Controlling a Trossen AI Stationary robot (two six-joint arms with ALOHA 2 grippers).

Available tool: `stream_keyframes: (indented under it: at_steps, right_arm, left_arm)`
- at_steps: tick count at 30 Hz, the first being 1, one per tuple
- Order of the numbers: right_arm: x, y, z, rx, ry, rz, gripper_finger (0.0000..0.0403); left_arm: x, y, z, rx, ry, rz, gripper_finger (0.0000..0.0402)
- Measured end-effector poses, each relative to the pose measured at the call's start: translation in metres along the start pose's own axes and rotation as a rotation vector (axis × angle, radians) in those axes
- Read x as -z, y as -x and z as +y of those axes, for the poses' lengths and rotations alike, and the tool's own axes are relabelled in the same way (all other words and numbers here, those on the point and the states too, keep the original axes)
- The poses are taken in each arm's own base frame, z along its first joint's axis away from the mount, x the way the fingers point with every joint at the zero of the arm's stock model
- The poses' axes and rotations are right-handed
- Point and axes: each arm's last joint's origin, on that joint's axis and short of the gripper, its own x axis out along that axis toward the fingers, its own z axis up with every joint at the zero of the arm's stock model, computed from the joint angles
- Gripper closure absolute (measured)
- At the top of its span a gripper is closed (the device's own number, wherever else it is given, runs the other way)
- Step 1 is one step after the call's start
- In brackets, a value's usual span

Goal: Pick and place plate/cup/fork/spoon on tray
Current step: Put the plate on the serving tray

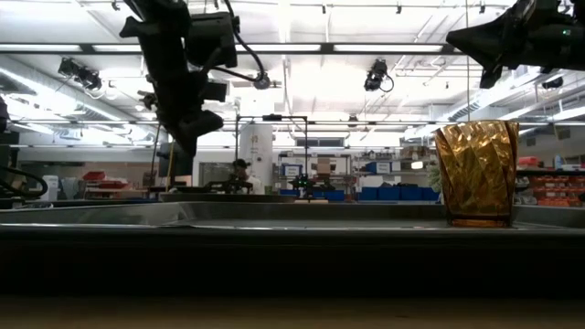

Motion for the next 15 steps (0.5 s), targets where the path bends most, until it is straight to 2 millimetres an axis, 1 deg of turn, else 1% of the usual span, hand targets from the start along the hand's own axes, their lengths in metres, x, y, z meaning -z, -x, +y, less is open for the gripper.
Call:
stream_keyframes:
  at_steps: [3,6,10,15]
  right_arm:
    - [0.000,0.000,0.000,0.000,0.000,0.000,0.0385]
    - [0.000,0.000,0.000,0.000,0.000,0.000,0.0385]
    - [0.000,0.000,0.000,0.001,0.000,-0.001,0.0385]
    - [0.000,0.000,-0.001,0.028,0.008,-0.005,0.0385]
  left_arm:
    - [0.002,-0.001,0.000,-0.020,-0.015,-0.018,0.0388]
    - [0.010,-0.007,-0.001,0.003,-0.007,-0.060,0.0388]
    - [0.026,-0.014,0.001,0.053,0.021,-0.101,0.0388]
    - [0.040,-0.014,0.011,0.084,0.089,-0.130,0.0388]
